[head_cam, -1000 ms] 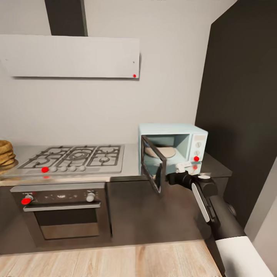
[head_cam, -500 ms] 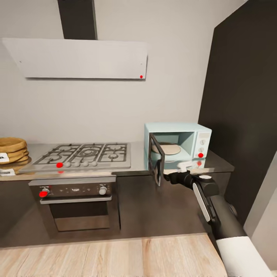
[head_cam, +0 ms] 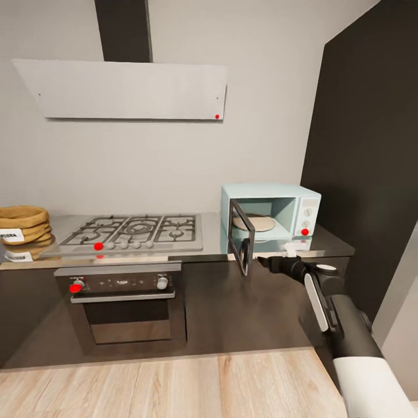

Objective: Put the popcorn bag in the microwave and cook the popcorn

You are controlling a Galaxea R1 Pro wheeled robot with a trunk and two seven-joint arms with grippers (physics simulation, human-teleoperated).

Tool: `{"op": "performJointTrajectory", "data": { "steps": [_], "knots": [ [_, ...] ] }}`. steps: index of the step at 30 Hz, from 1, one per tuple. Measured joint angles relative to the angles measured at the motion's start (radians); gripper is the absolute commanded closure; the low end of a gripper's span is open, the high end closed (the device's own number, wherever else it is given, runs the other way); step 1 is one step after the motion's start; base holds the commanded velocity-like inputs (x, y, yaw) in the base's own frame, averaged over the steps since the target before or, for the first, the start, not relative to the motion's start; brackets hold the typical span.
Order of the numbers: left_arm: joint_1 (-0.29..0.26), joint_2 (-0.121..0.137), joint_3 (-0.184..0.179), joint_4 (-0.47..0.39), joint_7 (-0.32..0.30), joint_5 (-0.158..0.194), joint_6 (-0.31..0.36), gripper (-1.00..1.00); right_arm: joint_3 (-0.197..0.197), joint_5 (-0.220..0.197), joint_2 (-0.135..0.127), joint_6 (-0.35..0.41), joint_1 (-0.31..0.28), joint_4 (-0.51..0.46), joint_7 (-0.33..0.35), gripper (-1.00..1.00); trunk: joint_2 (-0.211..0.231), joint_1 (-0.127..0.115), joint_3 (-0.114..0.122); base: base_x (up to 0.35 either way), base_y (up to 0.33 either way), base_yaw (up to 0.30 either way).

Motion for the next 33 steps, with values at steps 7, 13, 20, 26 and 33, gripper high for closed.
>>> {"op": "performJointTrajectory", "data": {
  "steps": [7, 13, 20, 26, 33],
  "knots": [
    [0.000, 0.000, 0.000, 0.001, 0.000, 0.000, 0.000, -1.00, -0.055, 0.002, -0.007, -0.001, 0.000, 0.003, -0.034, -1.00, 0.000, 0.000, 0.000, 0.000, 0.000, 0.000],
    [0.000, 0.000, 0.000, 0.000, 0.000, 0.000, 0.000, -1.00, -0.057, 0.003, -0.008, 0.000, 0.000, 0.007, -0.055, -1.00, 0.000, 0.000, 0.000, 0.000, 0.000, 0.000],
    [0.000, 0.000, 0.000, 0.000, 0.000, -0.001, 0.000, -1.00, -0.057, 0.002, -0.008, 0.000, 0.000, 0.010, -0.056, -1.00, 0.000, 0.000, 0.000, 0.000, 0.000, 0.000],
    [0.000, 0.000, 0.000, 0.000, 0.001, 0.000, 0.000, -1.00, -0.057, 0.000, -0.013, -0.036, 0.000, 0.180, -0.055, -1.00, 0.000, 0.000, 0.000, 0.000, 0.000, 0.000],
    [0.000, 0.000, 0.000, 0.000, 0.001, 0.001, 0.000, -1.00, -0.055, 0.096, -0.069, -0.194, 0.000, 0.618, -0.057, -1.00, 0.000, 0.000, 0.000, 0.000, 0.000, 0.000]
  ]
}}
